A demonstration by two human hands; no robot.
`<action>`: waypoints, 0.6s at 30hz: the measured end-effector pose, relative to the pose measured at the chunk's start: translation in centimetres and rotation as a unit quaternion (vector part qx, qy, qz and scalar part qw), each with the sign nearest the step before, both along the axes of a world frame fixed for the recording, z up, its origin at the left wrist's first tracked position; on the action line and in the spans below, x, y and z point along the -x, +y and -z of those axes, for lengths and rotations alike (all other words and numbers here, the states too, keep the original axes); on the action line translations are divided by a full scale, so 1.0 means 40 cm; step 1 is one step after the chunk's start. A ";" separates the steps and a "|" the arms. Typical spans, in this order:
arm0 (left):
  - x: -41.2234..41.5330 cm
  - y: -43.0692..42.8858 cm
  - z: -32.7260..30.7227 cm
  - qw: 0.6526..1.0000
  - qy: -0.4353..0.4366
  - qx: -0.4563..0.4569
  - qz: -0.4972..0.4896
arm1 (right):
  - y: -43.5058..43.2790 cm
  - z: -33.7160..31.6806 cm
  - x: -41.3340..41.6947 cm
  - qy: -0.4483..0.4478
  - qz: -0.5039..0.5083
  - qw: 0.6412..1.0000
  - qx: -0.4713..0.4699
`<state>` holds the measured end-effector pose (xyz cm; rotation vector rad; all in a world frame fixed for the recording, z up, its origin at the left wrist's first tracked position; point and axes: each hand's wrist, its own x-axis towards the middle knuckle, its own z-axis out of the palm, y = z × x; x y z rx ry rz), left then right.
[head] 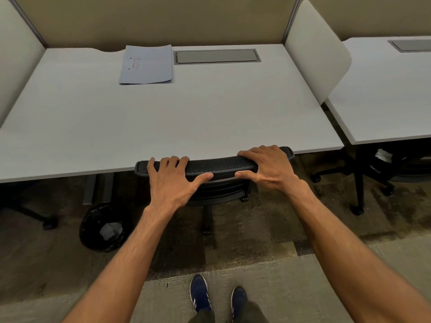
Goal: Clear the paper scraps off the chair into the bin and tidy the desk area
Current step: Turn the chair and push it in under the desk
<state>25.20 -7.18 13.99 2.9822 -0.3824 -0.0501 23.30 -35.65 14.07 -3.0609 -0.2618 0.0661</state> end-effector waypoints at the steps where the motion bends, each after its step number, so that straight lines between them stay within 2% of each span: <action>1: 0.000 -0.001 0.000 1.000 0.001 0.002 -0.001 | 0.000 0.000 0.001 0.000 -0.001 1.000 0.000; 12: 0.002 0.009 0.015 1.000 -0.005 -0.001 -0.010 | 0.020 0.011 0.038 -0.050 -0.003 0.999 0.007; 18: 0.004 0.012 0.013 1.000 0.016 -0.005 -0.011 | 0.028 0.011 0.050 -0.045 0.015 0.999 0.008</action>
